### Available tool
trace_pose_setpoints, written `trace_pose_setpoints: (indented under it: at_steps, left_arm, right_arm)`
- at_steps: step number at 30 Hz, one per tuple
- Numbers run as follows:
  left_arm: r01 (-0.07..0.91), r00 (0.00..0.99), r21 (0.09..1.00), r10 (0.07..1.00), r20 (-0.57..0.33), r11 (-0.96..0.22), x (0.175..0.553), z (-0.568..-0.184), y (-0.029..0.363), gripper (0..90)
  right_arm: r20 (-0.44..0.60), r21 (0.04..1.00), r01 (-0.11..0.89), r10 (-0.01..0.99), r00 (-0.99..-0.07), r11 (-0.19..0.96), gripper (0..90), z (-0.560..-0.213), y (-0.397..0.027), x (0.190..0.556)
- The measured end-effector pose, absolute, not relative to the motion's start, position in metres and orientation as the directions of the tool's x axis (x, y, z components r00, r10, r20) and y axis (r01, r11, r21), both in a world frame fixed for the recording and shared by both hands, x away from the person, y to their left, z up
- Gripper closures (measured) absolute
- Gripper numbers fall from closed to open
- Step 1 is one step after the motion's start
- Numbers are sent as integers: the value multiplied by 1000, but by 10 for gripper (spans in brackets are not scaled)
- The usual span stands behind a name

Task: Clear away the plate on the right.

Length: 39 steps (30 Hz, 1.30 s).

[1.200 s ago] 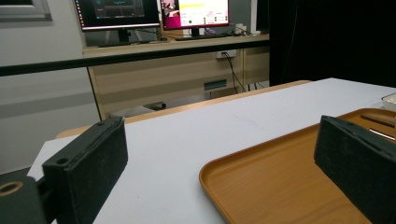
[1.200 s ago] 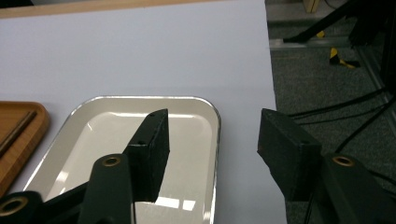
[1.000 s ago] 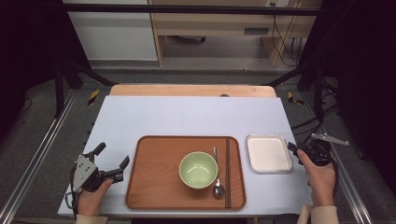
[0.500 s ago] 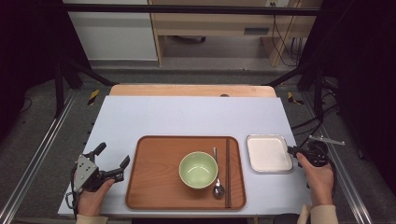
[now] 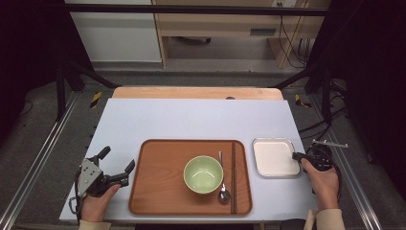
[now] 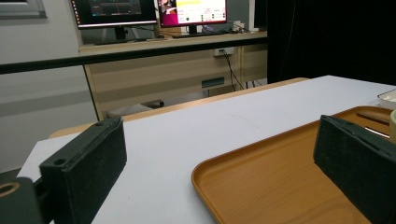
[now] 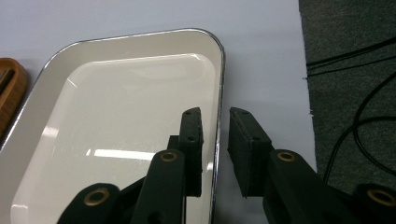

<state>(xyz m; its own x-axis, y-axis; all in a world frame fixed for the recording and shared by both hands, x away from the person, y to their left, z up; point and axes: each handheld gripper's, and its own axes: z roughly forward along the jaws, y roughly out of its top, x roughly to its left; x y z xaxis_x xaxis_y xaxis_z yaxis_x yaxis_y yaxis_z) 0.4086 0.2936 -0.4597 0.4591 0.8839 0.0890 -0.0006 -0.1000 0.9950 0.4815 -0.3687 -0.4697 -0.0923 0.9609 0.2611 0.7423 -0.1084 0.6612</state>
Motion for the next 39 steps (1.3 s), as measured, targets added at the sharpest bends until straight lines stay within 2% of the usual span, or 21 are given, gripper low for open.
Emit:
trace_pose_setpoints:
  at_steps: [18, 23, 33, 39]
  left_arm:
    - [-4, 458, 995, 884, 92, -101, 408, -459, 293, 24]
    - [-4, 453, 995, 887, 90, -98, 408, -459, 294, 24]
    - [-5, 449, 995, 889, 93, -102, 408, -458, 295, 25]
    - [-6, 447, 995, 890, 95, -103, 408, -458, 295, 29]
  right_arm:
    - [266, 639, 759, 961, -72, -120, 870, -473, -368, 484]
    - [318, 660, 733, 945, -72, -167, 892, -465, -369, 483]
    - [307, 717, 672, 949, -66, -185, 892, -448, -366, 476]
    - [310, 765, 616, 946, -96, -188, 892, -433, -360, 472]
